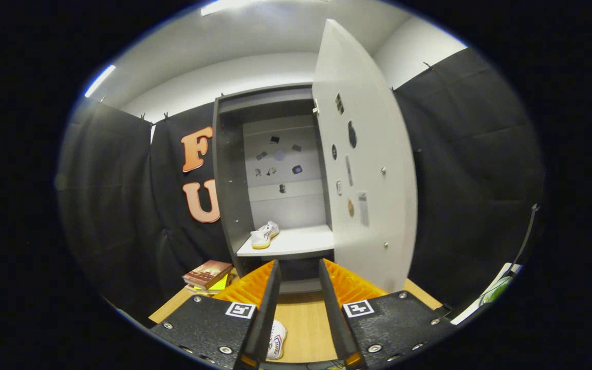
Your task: Open the shoe cabinet door, grab the shoes and put them into the shoe cabinet, then close the shoe cabinet door.
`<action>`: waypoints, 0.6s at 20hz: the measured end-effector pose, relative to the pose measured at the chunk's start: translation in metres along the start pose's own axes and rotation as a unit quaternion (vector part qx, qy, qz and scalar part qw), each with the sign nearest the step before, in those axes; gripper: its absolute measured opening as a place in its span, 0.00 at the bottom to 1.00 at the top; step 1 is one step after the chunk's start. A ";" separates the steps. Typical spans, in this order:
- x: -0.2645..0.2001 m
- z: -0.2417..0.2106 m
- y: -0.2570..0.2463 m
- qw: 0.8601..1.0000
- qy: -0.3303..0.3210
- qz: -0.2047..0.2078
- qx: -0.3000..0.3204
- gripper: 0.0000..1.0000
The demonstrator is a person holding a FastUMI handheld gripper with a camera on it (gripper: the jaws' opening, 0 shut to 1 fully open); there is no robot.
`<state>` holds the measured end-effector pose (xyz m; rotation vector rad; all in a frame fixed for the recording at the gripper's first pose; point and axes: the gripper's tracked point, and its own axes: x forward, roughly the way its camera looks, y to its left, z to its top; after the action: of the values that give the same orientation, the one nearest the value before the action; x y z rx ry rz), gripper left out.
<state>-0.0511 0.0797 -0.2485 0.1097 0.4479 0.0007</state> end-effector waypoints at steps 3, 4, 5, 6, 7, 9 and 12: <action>0.027 -0.045 0.014 0.999 0.050 0.002 -0.003 0.66; 0.033 -0.062 0.019 0.998 0.068 0.006 -0.005 0.69; 0.040 -0.079 0.026 0.996 0.083 0.010 -0.008 0.74; 0.045 -0.096 0.032 0.995 0.099 0.014 -0.009 0.76; 0.050 -0.116 0.042 0.993 0.116 0.022 -0.007 0.78; 0.058 -0.157 0.059 0.987 0.157 0.037 0.001 0.81; 0.068 -0.220 0.076 0.976 0.213 0.046 0.002 0.81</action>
<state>-0.0826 0.1806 -0.4668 0.1341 0.8720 0.1164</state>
